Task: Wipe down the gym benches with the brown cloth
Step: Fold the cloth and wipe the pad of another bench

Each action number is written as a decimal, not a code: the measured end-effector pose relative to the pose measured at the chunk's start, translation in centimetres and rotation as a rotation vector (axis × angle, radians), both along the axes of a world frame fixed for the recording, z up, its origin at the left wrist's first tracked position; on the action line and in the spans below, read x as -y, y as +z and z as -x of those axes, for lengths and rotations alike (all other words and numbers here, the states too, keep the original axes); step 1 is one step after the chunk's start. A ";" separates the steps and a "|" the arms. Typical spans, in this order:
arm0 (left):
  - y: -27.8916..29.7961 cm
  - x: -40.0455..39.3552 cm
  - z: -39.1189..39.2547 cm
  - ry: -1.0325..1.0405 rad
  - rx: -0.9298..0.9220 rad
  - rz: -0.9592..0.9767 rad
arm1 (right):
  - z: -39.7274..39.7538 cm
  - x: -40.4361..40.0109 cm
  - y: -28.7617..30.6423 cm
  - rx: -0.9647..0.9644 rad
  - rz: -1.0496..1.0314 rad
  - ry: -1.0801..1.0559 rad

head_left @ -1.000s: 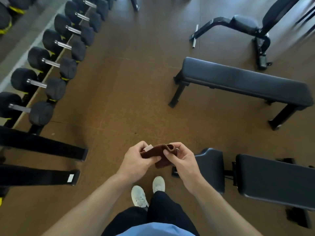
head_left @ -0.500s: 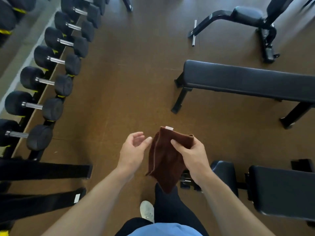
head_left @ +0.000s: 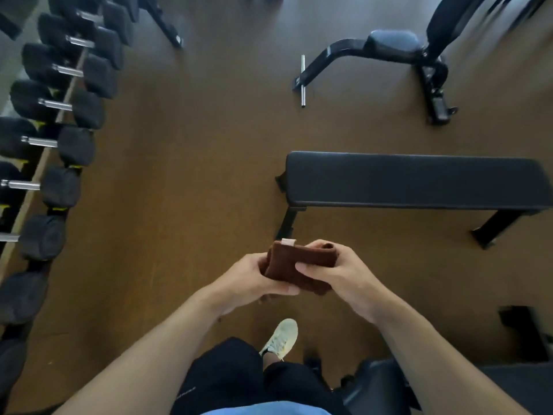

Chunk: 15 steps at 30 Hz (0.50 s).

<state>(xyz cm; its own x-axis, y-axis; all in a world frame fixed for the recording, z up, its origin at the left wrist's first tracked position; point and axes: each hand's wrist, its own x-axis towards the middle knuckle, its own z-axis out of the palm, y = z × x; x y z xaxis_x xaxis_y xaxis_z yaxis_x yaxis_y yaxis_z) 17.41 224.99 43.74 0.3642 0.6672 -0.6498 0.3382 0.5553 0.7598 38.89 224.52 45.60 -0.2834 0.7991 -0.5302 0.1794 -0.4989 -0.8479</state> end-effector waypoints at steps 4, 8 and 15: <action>-1.6 -6.4 -2.7 0.184 0.043 -0.010 | -2.0 -7.0 -1.2 0.157 0.030 -0.156; -4.6 -12.9 -5.5 0.273 0.013 -0.033 | -3.4 -14.0 -4.4 0.295 0.052 -0.263; -9.1 -28.1 -8.2 0.336 -0.024 -0.220 | -5.1 -26.7 -8.5 0.285 -0.180 -0.364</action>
